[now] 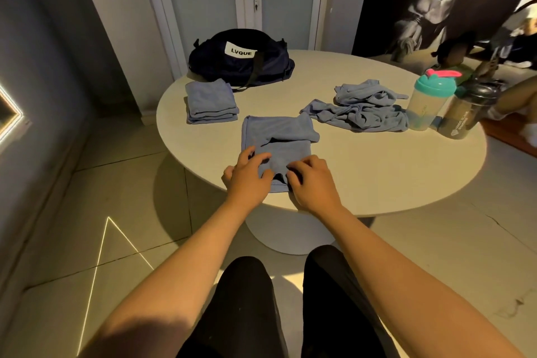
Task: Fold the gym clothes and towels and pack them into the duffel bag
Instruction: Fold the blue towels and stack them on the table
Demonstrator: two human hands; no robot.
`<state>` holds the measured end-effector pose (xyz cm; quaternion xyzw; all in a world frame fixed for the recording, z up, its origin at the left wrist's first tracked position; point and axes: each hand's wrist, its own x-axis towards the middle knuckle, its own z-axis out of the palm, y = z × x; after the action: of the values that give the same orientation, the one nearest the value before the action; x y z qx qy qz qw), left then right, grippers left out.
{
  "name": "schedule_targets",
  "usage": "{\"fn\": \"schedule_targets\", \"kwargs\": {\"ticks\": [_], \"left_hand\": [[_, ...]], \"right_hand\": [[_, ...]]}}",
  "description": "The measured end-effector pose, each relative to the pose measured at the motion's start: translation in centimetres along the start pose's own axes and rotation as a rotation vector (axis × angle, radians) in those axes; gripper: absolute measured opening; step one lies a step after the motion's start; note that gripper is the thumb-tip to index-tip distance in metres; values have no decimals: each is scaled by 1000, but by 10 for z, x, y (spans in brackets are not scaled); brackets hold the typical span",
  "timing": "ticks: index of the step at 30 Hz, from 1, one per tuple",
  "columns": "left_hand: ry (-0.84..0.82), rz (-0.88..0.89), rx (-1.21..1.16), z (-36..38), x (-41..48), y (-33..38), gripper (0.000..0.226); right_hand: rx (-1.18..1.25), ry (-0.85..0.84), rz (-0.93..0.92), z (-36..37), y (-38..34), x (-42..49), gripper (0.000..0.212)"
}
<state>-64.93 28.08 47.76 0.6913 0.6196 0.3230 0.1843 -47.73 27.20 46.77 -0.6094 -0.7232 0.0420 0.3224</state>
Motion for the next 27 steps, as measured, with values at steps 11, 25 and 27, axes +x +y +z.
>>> {"fn": "schedule_targets", "kwargs": {"ticks": [11, 25, 27], "left_hand": [[55, 19, -214, 1, -12, -7, 35], [80, 66, -246, -7, -18, -13, 31], [110, 77, -241, -4, -20, -13, 26]], "right_hand": [[-16, -73, -6, -6, -7, -11, 31], [-9, -129, -89, -1, -3, -13, 34], [-24, -125, -119, -1, -2, -12, 39]]}}
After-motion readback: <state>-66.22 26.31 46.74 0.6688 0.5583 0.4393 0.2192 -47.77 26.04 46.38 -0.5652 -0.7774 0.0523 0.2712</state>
